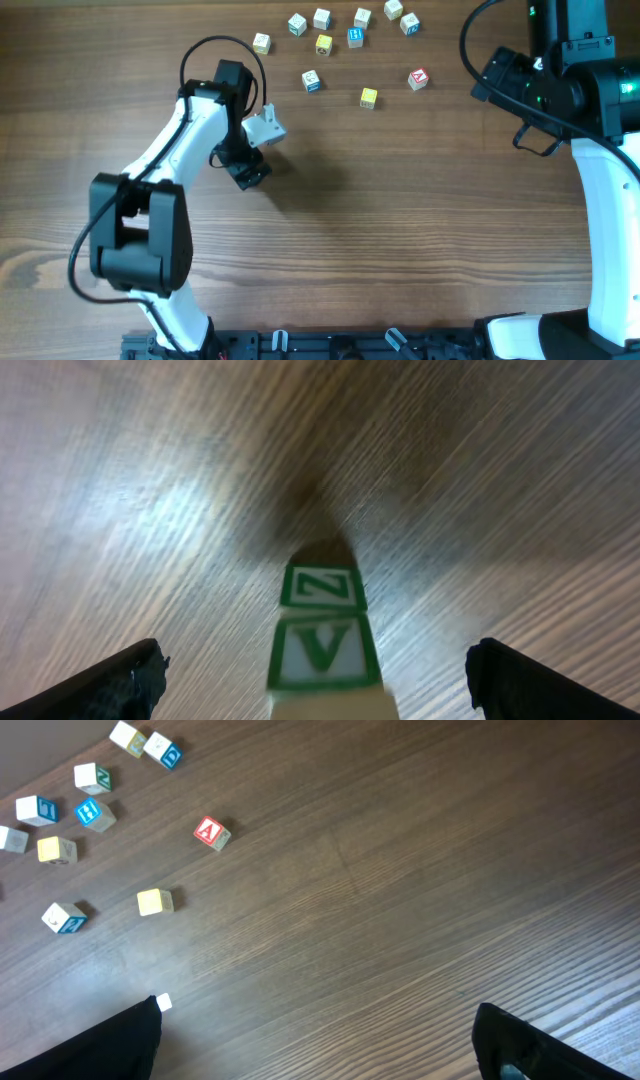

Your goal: Form a tower

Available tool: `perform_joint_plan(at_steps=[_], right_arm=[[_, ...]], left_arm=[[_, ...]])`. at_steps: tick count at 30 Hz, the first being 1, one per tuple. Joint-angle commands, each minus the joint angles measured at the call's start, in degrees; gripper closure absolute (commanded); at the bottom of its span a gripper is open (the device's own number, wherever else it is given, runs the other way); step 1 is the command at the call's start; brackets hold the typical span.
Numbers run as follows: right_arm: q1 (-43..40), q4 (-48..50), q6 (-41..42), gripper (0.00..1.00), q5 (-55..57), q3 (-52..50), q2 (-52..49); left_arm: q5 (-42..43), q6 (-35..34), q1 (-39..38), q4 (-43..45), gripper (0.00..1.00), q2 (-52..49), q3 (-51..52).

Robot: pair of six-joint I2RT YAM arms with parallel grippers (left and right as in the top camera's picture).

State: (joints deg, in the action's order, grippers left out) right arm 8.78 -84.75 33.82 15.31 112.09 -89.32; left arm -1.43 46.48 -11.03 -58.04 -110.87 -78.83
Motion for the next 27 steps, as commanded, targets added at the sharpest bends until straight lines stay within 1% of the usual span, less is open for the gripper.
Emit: perform_joint_plan(at_steps=[1,11,18,27], right_arm=[[-0.3,0.1,0.7,0.0,1.2,-0.2,-0.6],[-0.3,0.2,0.7,0.0,1.2,-0.2,-0.6],[-0.3,0.1,0.7,0.0,1.2,-0.2,-0.6],[-0.3,0.1,0.7,0.0,1.2,-0.2,-0.6]], left_arm=[[-1.6,1.3,0.3,0.1,0.01,-4.8,-0.8],[-2.7,1.3,0.3,1.6,0.0,-5.8,-0.8],[-2.7,1.3,0.3,0.4,0.0,-5.6,-1.0],[-1.2,1.3,0.3,-0.7,0.0,-2.2,-3.7]])
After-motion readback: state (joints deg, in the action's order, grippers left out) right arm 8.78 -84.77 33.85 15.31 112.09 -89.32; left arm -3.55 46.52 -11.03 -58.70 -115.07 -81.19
